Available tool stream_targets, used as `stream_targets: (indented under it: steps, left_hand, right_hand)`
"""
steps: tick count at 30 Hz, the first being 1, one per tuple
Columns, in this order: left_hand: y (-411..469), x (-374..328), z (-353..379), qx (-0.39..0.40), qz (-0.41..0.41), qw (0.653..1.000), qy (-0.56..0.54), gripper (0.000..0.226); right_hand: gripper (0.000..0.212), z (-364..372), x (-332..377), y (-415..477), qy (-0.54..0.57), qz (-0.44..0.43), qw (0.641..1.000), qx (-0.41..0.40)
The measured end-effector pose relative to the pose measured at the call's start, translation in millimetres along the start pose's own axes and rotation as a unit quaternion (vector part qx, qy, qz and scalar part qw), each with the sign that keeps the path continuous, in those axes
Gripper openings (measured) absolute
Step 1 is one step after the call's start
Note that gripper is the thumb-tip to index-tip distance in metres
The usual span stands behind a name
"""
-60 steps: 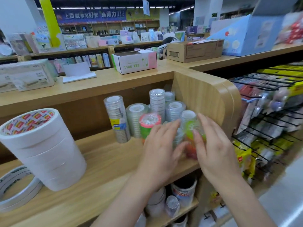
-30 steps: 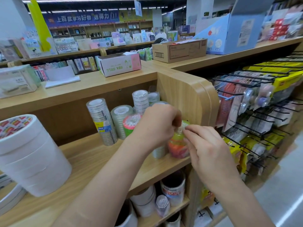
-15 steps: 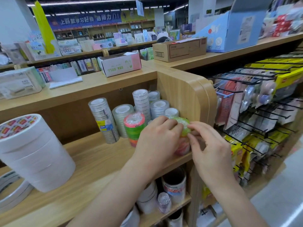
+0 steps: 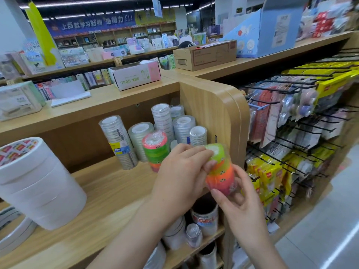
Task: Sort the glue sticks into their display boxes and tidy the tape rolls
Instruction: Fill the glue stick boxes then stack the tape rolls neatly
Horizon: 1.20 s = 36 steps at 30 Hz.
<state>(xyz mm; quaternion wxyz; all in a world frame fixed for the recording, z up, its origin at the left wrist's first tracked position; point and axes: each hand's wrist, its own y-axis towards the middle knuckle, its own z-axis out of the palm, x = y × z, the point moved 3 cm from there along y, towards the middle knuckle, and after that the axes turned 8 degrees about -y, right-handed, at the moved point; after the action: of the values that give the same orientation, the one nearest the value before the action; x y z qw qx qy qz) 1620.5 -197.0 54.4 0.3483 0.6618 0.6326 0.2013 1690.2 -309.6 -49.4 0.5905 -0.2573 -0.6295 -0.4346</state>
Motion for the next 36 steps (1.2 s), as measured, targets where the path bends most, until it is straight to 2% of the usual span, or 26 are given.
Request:
stream_targets:
  steps: [3,5,7,8,10,12,15,19,23,25,27,31,36]
  left_hand:
    - [-5.0,-3.4,-1.4,-0.039,-0.094,0.987,-0.126,0.018]
    - [-8.6,-1.4,8.8,-0.055,-0.209,0.940,-0.262,0.014]
    - [-15.6,2.3,27.1,-0.069,-0.310,0.874,-0.368,0.017]
    - [-19.7,4.4,36.6,-0.069,-0.342,0.854,-0.386,0.017]
    - [-28.0,7.0,51.5,-0.049,-0.384,0.842,-0.375,0.015]
    - [-32.3,9.7,57.9,-0.026,-0.397,0.852,-0.340,0.016]
    - [-33.0,13.7,57.2,0.008,-0.380,0.896,-0.227,0.017]
    - [-33.9,6.4,50.5,0.035,-0.302,0.951,-0.055,0.014]
    - [-39.6,1.0,41.4,0.044,-0.256,0.965,0.033,0.005]
    - [-41.4,5.7,41.1,0.029,-0.235,0.970,0.049,0.025]
    - [-41.4,10.9,44.0,0.027,-0.231,0.971,0.058,0.035]
    - [-39.6,16.0,45.6,0.010,-0.230,0.972,0.055,0.037]
    - [-47.1,26.0,20.9,-0.089,-0.217,0.971,0.050,0.064]
  right_hand:
    - [0.060,-15.5,16.0,-5.5,-0.027,-0.053,0.997,-0.048]
    - [0.056,-26.4,33.0,-5.0,-0.088,-0.105,0.987,-0.085]
    - [0.052,-32.4,50.5,-1.5,-0.191,-0.176,0.961,-0.100]
    - [0.051,-33.2,56.5,1.9,-0.253,-0.203,0.941,-0.101]
    - [0.054,-30.7,61.8,9.2,-0.352,-0.226,0.904,-0.094]
    - [0.060,-24.2,65.0,14.4,-0.421,-0.243,0.870,-0.081]
    - [0.064,-8.4,65.1,19.7,-0.492,-0.277,0.823,-0.060]
    - [0.059,4.8,61.5,31.3,-0.520,-0.281,0.805,-0.044]
    - [0.054,10.0,60.8,40.1,-0.565,-0.300,0.768,-0.040]
    - [0.065,10.4,57.8,40.9,-0.597,-0.292,0.747,-0.020]
    - [0.081,11.3,54.1,40.6,-0.625,-0.280,0.729,0.003]
    - [0.089,16.0,49.4,42.6,-0.623,-0.275,0.732,-0.001]
    - [0.071,20.4,31.1,41.3,-0.559,-0.294,0.774,-0.039]
